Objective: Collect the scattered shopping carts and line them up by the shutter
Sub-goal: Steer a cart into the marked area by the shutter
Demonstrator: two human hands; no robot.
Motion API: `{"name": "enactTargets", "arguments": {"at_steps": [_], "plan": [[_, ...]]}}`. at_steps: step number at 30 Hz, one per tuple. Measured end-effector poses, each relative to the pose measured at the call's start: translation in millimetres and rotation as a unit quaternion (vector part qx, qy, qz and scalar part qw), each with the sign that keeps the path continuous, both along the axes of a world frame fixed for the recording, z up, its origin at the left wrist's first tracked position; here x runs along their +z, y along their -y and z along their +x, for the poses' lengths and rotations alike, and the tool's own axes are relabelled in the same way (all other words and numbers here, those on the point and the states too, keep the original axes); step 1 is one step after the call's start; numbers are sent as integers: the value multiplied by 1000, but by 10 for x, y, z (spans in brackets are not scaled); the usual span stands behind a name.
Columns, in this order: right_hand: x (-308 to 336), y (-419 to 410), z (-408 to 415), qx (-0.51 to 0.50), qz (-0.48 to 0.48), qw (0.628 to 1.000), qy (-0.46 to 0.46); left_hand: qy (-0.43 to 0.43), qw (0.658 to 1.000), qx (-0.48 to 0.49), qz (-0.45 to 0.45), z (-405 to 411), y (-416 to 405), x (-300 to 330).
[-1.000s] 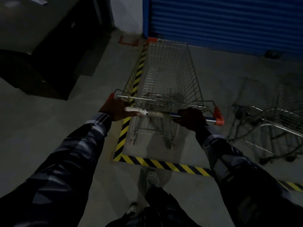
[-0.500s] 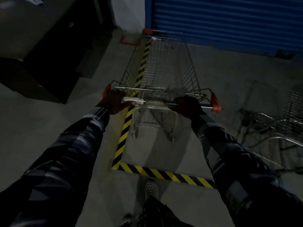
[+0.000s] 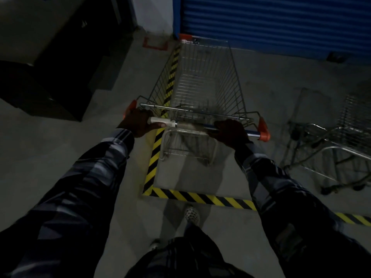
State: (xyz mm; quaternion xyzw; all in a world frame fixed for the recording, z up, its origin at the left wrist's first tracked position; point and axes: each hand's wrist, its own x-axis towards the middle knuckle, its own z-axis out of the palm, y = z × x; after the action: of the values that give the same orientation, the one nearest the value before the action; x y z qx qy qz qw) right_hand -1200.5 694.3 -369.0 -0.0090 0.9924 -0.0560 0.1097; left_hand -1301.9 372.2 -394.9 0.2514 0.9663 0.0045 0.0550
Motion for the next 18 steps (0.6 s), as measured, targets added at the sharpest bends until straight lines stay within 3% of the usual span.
{"name": "enactTargets", "arguments": {"at_steps": [7,18], "plan": [[-8,464,680,-12,0,1000,4,12,1000,-18,20,662,425,56],[49,764,1265,12,92,995,38,49,999,-2,-4,1466,717,144]]}}
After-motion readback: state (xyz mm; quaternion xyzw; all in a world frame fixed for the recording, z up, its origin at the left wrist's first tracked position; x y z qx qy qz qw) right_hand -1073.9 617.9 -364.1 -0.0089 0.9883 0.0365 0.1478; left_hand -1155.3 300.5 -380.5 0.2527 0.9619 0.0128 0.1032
